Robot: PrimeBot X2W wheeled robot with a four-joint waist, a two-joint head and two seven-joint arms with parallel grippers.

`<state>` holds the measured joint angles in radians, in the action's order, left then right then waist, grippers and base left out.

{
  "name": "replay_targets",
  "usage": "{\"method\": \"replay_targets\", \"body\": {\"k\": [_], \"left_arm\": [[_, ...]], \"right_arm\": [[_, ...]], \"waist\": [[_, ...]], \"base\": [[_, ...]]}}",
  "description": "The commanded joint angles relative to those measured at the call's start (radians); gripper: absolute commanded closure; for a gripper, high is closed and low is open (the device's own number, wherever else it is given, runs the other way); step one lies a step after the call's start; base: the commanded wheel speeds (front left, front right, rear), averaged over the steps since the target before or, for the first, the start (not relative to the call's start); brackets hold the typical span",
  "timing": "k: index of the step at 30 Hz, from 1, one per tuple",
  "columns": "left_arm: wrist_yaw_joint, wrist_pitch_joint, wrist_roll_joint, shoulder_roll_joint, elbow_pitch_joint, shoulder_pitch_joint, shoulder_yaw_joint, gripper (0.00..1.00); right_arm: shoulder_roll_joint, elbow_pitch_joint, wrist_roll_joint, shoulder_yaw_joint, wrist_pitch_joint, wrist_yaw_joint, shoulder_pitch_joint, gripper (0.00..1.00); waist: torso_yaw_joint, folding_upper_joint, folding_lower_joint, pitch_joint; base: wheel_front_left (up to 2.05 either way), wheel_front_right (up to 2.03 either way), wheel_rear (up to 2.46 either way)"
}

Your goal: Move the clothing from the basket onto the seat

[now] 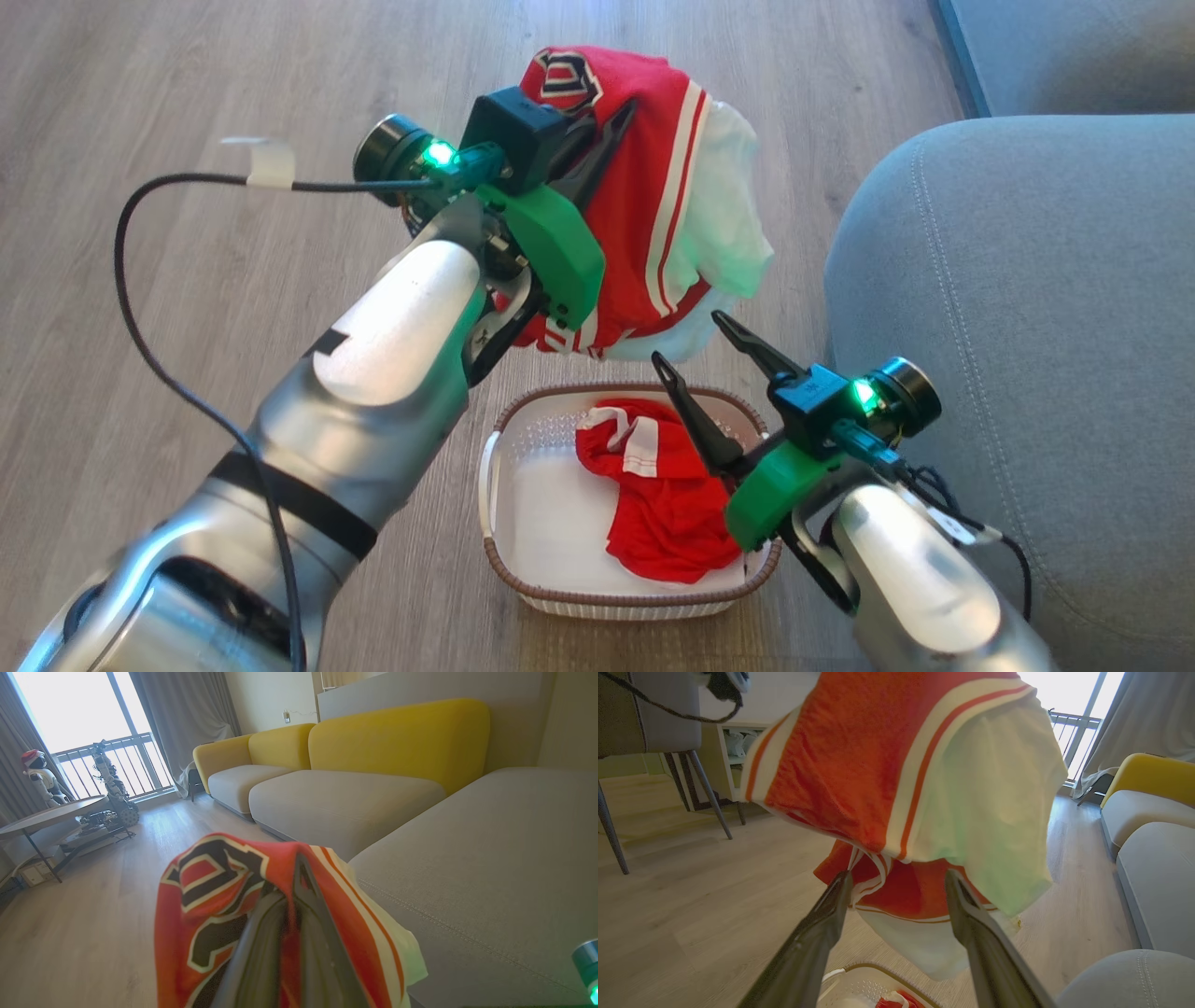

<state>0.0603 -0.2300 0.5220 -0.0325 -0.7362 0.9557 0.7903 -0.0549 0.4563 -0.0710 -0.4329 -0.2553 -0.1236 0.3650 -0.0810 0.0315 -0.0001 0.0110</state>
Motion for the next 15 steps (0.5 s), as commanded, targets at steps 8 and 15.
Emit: {"method": "replay_targets", "body": {"k": [8, 15], "left_arm": [[-0.024, -0.012, 0.043, -0.018, 0.042, 0.085, 0.023, 1.00], [-0.031, -0.014, 0.072, -0.018, 0.046, 0.085, 0.062, 1.00]], "right_arm": [[0.005, 0.029, 0.042, -0.033, -0.006, -0.007, 0.114, 0.00], [0.005, 0.037, 0.063, -0.013, -0.006, -0.007, 0.151, 0.00]], "waist": [[-0.006, 0.0000, 0.0001, -0.010], [-0.008, 0.0000, 0.0001, -0.014]], "base": [[0.00, 0.00, 0.00], [0.00, 0.00, 0.00]]}}
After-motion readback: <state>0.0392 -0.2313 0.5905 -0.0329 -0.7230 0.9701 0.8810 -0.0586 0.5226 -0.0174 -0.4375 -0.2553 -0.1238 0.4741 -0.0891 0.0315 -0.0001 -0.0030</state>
